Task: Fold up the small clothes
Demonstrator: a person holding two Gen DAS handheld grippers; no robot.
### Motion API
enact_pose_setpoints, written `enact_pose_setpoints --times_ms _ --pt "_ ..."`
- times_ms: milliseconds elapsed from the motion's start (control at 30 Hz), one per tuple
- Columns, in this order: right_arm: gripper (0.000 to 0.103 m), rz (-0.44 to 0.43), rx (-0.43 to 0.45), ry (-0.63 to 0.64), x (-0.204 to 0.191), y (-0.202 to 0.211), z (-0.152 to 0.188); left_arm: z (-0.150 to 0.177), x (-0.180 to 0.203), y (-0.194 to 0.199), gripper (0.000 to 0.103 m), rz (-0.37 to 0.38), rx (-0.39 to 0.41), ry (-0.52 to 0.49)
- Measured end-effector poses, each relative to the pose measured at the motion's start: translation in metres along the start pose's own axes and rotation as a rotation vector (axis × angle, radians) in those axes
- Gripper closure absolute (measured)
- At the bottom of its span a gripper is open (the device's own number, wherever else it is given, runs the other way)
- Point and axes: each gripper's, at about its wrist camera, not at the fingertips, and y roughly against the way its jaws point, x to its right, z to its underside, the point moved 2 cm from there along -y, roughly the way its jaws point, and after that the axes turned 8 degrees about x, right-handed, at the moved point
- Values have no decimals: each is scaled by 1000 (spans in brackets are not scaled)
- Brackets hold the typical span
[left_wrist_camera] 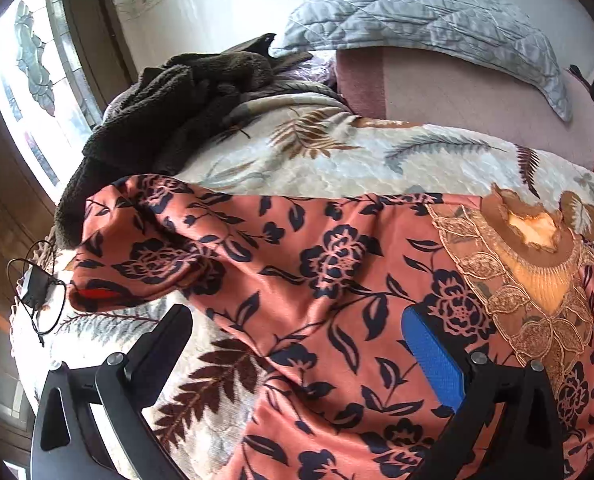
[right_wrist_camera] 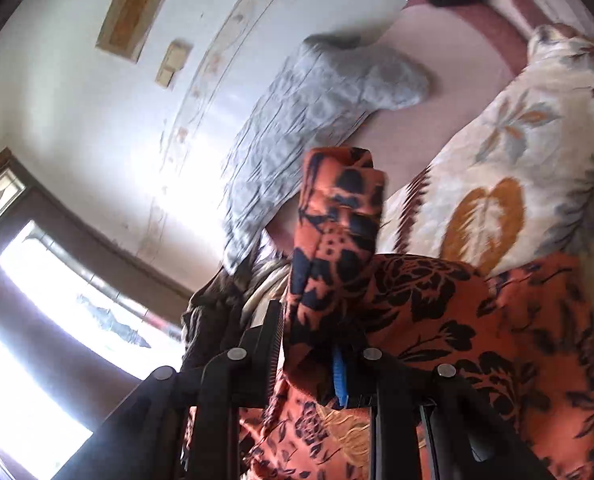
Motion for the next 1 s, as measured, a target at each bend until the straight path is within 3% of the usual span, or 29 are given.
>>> enact_pose_setpoints --times_ms 167,233,267,400,500,633,800,1000 --pt "74 -101 -194 -5 -40 -58 65 -3 -35 2 0 -62 35 52" --pt "31 -120 -285 -36 -48 -76 91 -2 -46 1 0 -71 35 65" --pt "2 -111 -319 -51 -49 -83 101 -1 -50 0 0 -70 31 68" --pt "2 -146 -315 -83 -58 -74 120 0 -57 -1 0 -40 29 89" --pt "2 -125 -256 -80 -54 -50 109 -2 -52 0 0 47 26 113" --pt "5 33 -169 -104 -32 -13 74 -4 -32 -4 0 178 4 139" --pt "15 206 -109 -164 13 35 56 -6 -1 -18 0 228 -26 105" --pt "27 255 -119 -274 58 46 41 -12 25 -25 0 260 -11 49"
